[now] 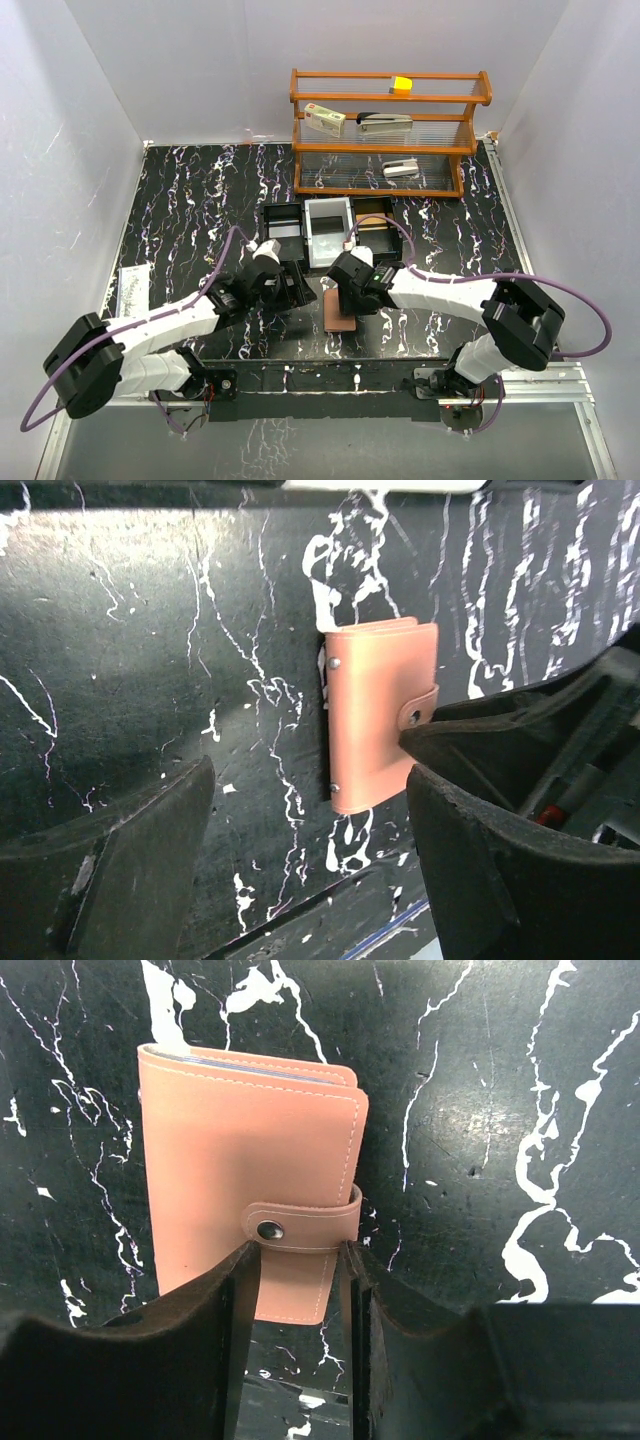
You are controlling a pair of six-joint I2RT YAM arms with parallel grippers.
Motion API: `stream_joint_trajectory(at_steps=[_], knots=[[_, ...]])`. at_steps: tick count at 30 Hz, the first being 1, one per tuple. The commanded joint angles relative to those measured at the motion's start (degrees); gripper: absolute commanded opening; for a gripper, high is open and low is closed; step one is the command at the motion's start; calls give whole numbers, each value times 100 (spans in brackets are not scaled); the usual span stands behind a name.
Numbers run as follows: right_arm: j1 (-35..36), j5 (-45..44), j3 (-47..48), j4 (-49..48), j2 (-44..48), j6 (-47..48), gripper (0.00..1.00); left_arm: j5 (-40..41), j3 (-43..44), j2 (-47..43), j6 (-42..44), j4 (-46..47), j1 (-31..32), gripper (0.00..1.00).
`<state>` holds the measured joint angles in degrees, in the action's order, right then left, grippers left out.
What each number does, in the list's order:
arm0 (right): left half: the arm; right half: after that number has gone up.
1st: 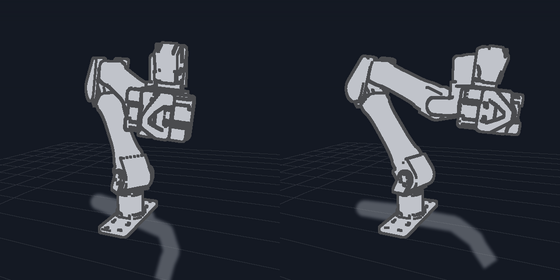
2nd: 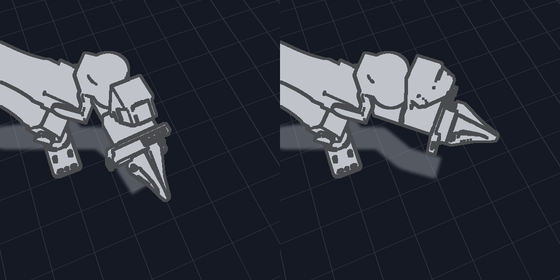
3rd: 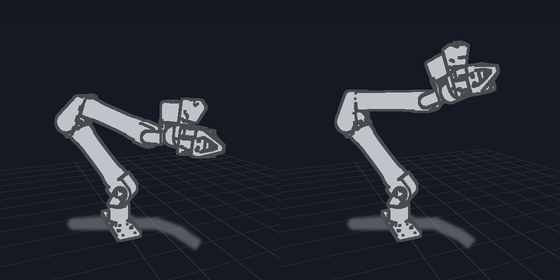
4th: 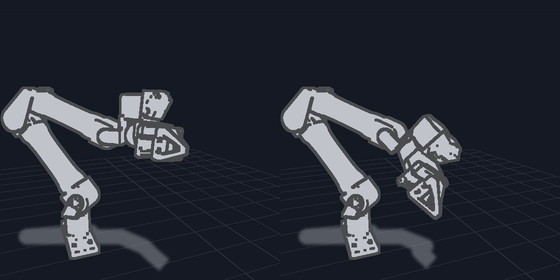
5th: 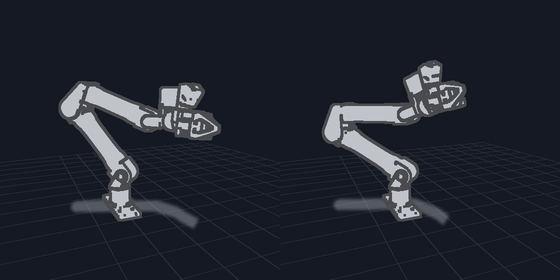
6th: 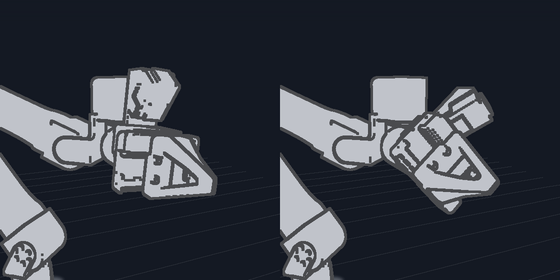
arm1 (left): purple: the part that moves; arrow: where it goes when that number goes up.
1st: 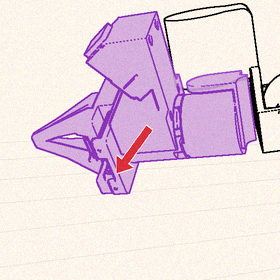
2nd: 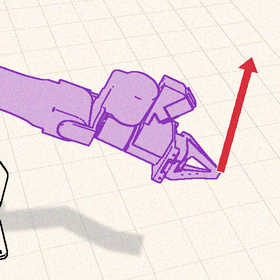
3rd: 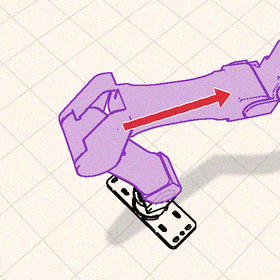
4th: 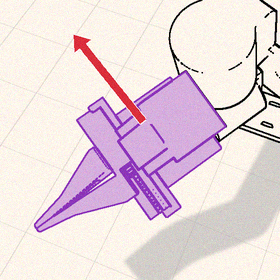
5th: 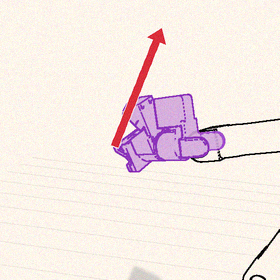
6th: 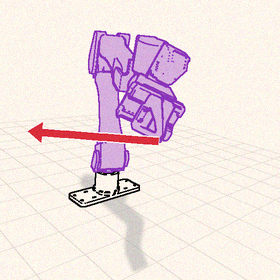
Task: Take the credit cards out of the card holder
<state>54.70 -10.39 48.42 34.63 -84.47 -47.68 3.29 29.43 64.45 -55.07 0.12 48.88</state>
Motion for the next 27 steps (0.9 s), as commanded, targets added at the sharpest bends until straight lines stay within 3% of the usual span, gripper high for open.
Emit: stream_joint_trajectory(at_steps=[1, 6, 9, 17, 27], knots=[[32, -343, -55, 10, 18, 46, 35, -367, 241, 382, 218, 26, 61, 75], [32, -405, -153, -61, 65, -9, 31, -605, 272, 683, 239, 270, 156, 76], [32, -273, 40, -22, 47, 34, 41, -611, 374, 849, 277, 240, 200, 76], [32, -356, 456, -32, 600, -15, 45, -331, 288, 729, 103, 151, 227, 74], [32, 74, 600, -260, -307, 257, 44, 162, 172, 180, -77, -233, 227, 73]])
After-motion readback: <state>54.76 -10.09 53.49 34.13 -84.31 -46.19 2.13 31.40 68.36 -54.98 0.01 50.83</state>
